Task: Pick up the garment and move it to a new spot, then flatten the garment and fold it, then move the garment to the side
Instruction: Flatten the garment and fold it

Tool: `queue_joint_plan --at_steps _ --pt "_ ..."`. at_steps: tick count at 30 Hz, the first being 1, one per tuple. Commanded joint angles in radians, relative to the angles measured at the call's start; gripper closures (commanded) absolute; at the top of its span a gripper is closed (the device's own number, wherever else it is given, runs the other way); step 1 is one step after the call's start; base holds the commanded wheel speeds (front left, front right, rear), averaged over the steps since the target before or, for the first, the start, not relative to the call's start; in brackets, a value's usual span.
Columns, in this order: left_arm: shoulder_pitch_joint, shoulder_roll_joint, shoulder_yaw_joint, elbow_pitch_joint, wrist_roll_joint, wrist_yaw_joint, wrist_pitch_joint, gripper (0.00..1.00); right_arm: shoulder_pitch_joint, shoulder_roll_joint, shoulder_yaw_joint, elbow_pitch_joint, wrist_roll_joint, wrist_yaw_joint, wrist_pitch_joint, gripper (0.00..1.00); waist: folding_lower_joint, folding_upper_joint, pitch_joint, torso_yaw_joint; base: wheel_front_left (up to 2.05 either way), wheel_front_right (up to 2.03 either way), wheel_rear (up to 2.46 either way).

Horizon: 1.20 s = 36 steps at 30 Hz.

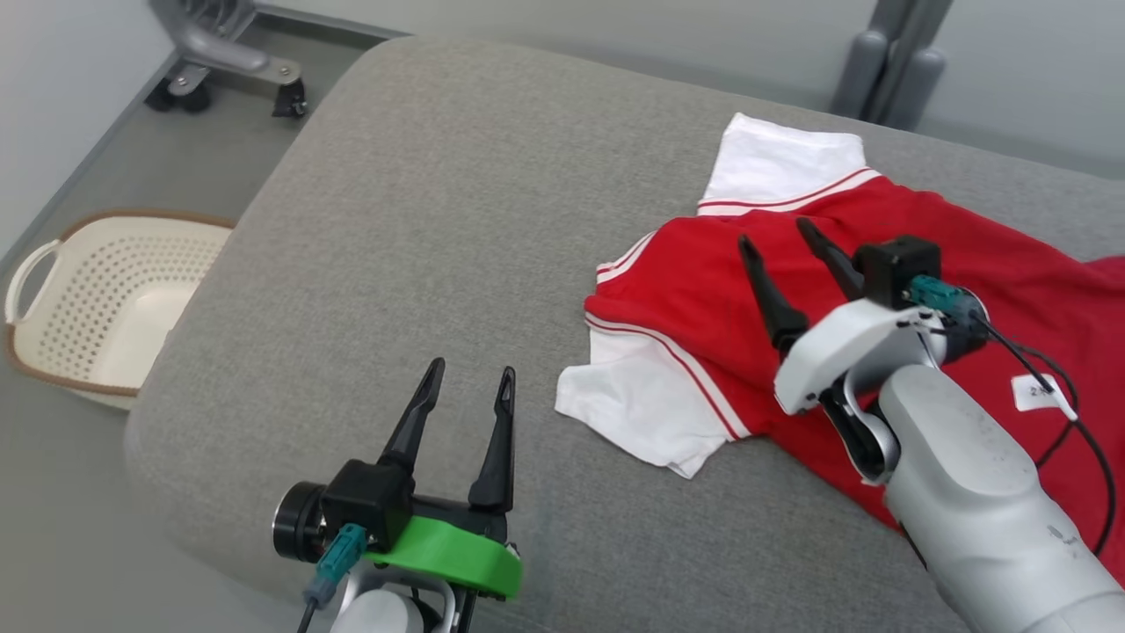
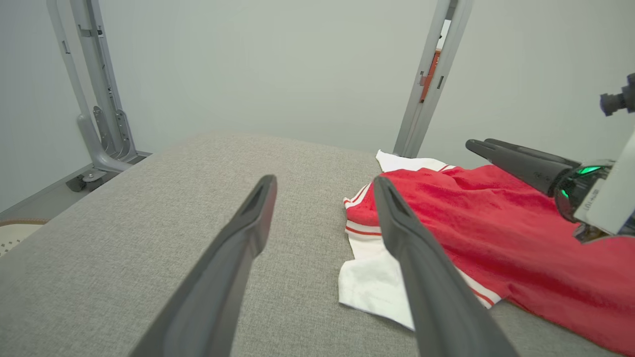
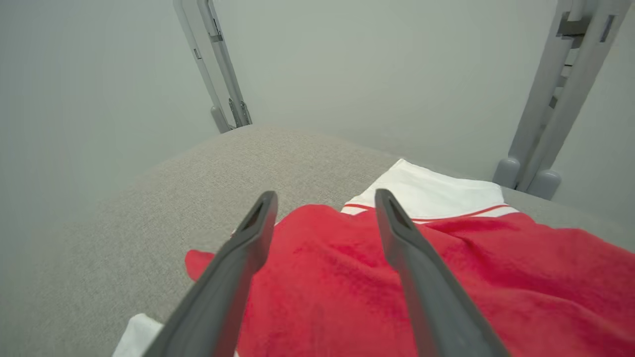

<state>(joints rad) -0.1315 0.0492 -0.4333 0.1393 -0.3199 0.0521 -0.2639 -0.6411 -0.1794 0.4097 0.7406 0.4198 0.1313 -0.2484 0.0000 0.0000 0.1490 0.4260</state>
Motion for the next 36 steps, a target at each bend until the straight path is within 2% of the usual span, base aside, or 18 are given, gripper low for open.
queue_joint_plan --at_steps 1,8,14,19,25,30,36 --pt "0.006 0.003 0.015 0.003 0.006 -0.003 0.0 0.0 0.047 -0.017 -0.018 -0.03 -0.005 -0.001 -0.009 0.0 0.0 0.0 -0.042 -0.102 0.0 0.0 0.0" --pt "0.024 0.003 0.07 0.013 0.034 -0.01 0.0 0.0 0.264 -0.043 -0.178 -0.219 0.004 -0.001 -0.016 0.0 0.0 0.0 -0.064 -0.218 0.0 0.0 0.0" --pt "0.043 0.003 0.113 0.02 0.055 -0.015 0.0 0.0 0.453 -0.008 -0.305 -0.407 -0.047 -0.001 -0.016 0.0 0.0 0.0 -0.076 -0.284 0.0 0.0 0.0" --pt "0.056 0.003 0.137 0.034 0.072 -0.025 0.0 0.0 0.575 0.027 -0.349 -0.522 -0.082 -0.001 -0.017 0.0 0.0 0.0 -0.077 -0.316 0.0 0.0 0.0" --pt "0.058 0.003 0.157 0.064 0.1 -0.01 0.0 0.0 0.628 0.053 -0.382 -0.569 -0.1 -0.001 -0.017 0.0 0.0 0.0 -0.075 -0.329 0.0 0.0 0.0" --pt "0.042 0.003 0.163 0.119 0.123 0.011 0.0 0.0 0.612 0.059 -0.377 -0.591 -0.111 -0.001 -0.005 0.0 0.0 0.0 -0.067 -0.337 0.0 0.0 0.0" --pt "-0.015 0.004 0.178 0.322 0.141 0.029 0.0 0.0 0.598 0.06 -0.361 -0.6 -0.12 -0.001 0.01 0.0 0.0 0.0 -0.051 -0.366 0.0 0.0 0.0"
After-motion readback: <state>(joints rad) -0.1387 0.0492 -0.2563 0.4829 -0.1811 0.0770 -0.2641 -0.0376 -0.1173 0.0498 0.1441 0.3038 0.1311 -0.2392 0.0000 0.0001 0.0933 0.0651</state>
